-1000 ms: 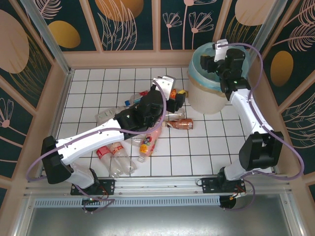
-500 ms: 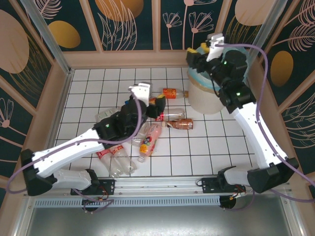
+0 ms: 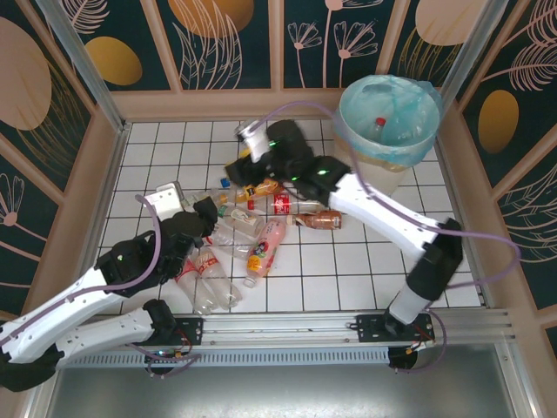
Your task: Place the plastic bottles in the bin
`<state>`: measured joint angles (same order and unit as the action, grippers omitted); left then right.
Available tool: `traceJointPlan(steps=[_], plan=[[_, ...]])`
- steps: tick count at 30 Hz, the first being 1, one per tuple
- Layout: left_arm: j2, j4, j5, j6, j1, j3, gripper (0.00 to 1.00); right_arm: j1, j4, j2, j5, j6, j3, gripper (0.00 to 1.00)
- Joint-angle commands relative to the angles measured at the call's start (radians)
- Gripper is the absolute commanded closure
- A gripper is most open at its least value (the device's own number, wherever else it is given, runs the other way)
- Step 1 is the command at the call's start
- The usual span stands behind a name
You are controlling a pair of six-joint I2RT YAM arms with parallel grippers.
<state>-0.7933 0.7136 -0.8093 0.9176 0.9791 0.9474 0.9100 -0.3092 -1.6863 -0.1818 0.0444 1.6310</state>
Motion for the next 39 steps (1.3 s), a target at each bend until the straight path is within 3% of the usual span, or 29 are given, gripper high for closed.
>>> traceJointPlan(steps=[1,6,13,23,27,31,39], plan=[[-0.009,0.148,0.043,0.107,-0.035,-0.024,0.33,0.054,-0.122,-0.096,-0.039,0.114,0.075,0.48],[0.048,0.072,0.060,0.040,-0.140,-0.097,0.35,0.140,-0.136,-0.201,-0.091,0.212,0.049,0.50],[0.039,-0.186,0.366,-0.134,-0.502,-0.214,0.34,0.213,-0.060,-0.242,-0.066,0.304,-0.089,0.41],[-0.048,-0.366,0.605,-0.211,-0.878,-0.334,0.32,0.283,-0.058,-0.263,-0.019,0.358,-0.130,0.39],[-0.059,-0.372,0.658,-0.181,-0.978,-0.411,0.30,0.287,-0.062,-0.250,-0.010,0.357,-0.135,0.39],[-0.103,-0.418,0.820,-0.147,-1.084,-0.504,0.30,0.286,-0.070,-0.215,0.002,0.342,-0.155,0.39],[-0.136,-0.453,0.872,-0.070,-1.094,-0.589,0.32,0.275,-0.059,-0.094,0.017,0.322,-0.230,0.38]])
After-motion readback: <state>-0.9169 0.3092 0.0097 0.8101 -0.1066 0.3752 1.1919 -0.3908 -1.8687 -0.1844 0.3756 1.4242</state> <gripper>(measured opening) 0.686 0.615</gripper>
